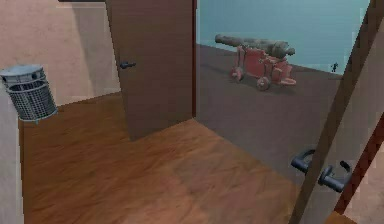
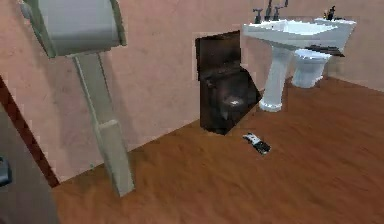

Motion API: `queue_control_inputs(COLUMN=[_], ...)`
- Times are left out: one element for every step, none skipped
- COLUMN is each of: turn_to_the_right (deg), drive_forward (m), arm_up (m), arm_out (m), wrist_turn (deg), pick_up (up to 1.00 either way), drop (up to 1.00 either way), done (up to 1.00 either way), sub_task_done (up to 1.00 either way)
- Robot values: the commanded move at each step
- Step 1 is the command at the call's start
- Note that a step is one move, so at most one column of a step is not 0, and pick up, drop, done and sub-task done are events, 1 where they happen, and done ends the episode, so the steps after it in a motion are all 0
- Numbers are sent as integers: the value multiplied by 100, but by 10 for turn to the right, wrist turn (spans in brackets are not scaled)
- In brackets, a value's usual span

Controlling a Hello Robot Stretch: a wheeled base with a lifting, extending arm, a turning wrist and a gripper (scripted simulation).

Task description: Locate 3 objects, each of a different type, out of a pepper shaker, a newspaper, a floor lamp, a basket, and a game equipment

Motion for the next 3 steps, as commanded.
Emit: queue_control_inputs(turn_to_the_right=[-150, 0, 210], drive_forward=[0, 60, 0], arm_up=[0, 0, 0], arm_out=[0, 0, 0], wrist_turn=[0, 0, 0], pick_up=[0, 0, 0], drop=[0, 0, 0], done=[0, 0, 0], sub_task_done=[0, 0, 0])
